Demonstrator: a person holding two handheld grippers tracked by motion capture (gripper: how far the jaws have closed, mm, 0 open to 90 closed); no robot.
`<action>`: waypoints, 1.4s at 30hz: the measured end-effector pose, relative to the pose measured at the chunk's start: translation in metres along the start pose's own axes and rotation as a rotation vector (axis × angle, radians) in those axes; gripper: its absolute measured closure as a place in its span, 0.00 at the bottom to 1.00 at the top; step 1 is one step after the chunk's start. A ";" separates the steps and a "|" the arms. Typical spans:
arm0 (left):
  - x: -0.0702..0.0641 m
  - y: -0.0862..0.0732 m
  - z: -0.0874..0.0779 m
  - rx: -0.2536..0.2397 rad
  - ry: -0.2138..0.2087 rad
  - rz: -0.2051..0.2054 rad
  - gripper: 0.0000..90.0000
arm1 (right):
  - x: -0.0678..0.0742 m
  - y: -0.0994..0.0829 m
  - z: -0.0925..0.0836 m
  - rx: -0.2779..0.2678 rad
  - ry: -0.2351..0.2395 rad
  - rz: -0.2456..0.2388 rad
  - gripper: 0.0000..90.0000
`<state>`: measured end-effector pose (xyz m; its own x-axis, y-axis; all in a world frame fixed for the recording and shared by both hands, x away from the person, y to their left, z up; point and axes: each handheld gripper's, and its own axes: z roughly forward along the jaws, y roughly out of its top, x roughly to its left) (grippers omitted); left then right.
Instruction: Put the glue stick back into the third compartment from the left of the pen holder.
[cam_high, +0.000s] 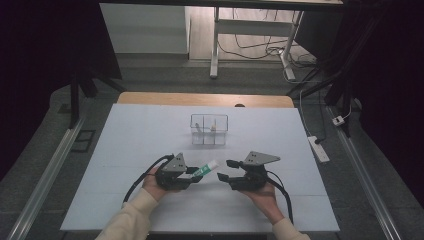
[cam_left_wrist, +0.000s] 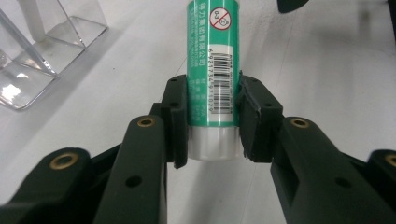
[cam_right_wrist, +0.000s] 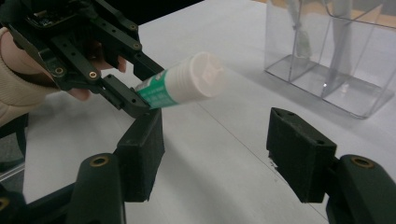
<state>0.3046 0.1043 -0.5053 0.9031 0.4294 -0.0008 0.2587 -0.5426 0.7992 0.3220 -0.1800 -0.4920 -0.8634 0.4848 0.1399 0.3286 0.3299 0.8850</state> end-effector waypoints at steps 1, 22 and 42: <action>0.000 0.000 0.001 0.002 0.000 0.001 0.73 | 0.001 0.001 0.001 -0.001 0.004 0.003 0.40; -0.005 0.005 0.010 -0.007 -0.006 0.011 0.73 | 0.005 0.007 0.022 -0.015 0.042 0.046 0.52; 0.001 0.005 0.008 -0.015 0.025 -0.078 0.56 | 0.006 0.013 0.012 -0.072 0.082 0.031 0.71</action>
<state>0.3097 0.0968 -0.5059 0.8712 0.4885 -0.0485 0.3230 -0.4961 0.8059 0.3259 -0.1631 -0.4848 -0.8828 0.4246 0.2010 0.3298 0.2556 0.9088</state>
